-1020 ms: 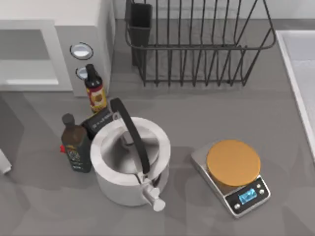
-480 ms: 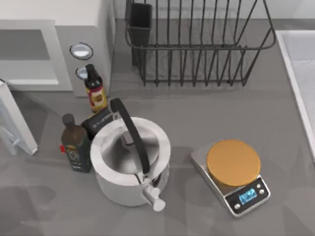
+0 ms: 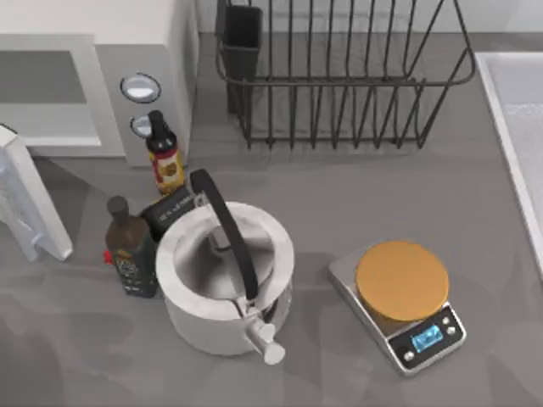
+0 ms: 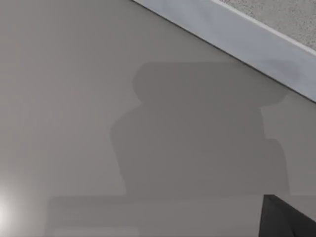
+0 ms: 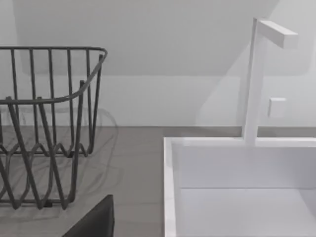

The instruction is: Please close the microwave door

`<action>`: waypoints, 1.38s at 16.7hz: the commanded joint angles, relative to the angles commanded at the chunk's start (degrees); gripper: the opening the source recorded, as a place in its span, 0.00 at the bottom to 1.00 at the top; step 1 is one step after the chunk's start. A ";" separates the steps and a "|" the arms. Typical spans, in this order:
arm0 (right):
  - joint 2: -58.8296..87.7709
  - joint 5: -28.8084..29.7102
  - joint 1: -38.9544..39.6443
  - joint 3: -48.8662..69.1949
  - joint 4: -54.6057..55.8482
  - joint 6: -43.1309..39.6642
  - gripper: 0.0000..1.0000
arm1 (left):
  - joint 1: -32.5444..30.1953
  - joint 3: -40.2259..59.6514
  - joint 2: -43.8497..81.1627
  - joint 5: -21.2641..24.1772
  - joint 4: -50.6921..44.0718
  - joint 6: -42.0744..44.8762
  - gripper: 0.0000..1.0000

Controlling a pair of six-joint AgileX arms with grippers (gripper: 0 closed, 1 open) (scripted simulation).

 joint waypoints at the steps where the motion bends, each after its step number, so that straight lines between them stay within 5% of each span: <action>1: 0.00 0.00 0.00 0.00 0.00 0.00 1.00 | -3.05 -0.81 -1.10 -1.93 0.08 -2.18 0.00; 8: 0.00 0.00 0.00 0.00 0.00 0.00 1.00 | -19.84 -5.41 -8.17 -13.33 0.73 -15.11 0.00; 15: 0.00 0.00 0.00 0.00 0.00 0.00 1.00 | -20.17 -3.59 -5.82 -13.52 1.87 -15.49 0.00; 23: 0.00 0.00 0.00 0.00 0.00 0.00 1.00 | -21.90 9.59 17.80 -14.56 10.93 -16.43 0.00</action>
